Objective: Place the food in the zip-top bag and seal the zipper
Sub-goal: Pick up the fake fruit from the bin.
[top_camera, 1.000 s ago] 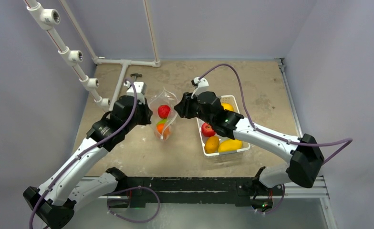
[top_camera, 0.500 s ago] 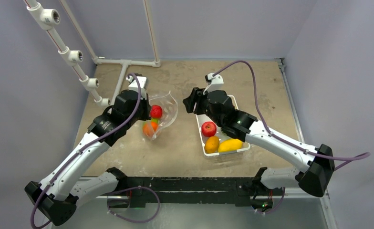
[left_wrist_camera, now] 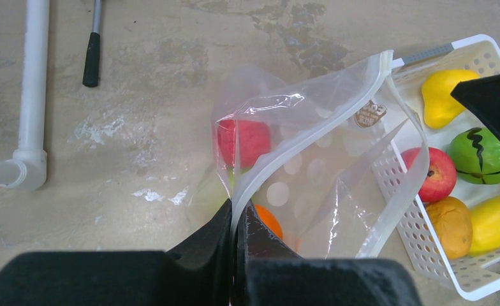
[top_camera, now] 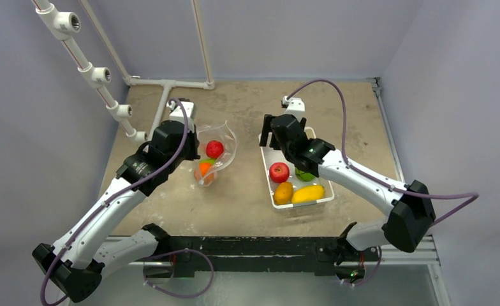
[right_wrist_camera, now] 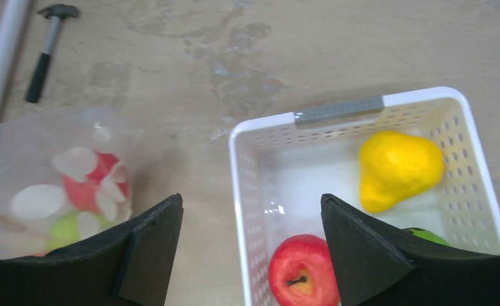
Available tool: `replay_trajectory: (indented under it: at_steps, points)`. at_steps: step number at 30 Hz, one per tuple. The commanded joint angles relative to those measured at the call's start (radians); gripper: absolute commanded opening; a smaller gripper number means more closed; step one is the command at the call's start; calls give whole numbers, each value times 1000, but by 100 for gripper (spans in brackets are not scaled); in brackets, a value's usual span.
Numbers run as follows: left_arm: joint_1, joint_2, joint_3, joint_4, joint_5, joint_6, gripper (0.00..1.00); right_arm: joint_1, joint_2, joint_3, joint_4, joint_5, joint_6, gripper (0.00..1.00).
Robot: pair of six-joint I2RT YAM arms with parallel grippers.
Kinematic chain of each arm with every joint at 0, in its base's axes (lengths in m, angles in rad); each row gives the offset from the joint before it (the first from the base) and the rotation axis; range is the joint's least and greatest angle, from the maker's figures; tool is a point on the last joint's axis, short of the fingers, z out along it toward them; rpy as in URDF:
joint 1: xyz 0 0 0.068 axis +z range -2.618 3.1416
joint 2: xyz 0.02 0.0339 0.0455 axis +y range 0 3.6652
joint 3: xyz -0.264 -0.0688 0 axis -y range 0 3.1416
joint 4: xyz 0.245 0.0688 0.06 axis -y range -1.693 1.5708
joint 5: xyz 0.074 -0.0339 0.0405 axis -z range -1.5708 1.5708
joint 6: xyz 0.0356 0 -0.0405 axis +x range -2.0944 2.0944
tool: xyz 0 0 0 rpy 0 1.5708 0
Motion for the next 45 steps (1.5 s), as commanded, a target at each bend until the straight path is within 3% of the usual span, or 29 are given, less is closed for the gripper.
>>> replay_trajectory:
  at_steps: [1, 23, 38, 45]
  points:
    - [-3, -28, -27, 51, -25, 14, 0, -53, 32, 23, -19, 70, 7, 84]
    - [-3, -119, -165, 131, 29, 30, 0, -194, 236, -10, -76, 122, -1, 96]
    - [-3, -119, -168, 127, 33, 39, 0, -244, 342, -30, -39, 145, -33, 97]
    - [-3, -115, -168, 127, 32, 41, 0, -259, 371, -12, -21, 140, -51, 91]
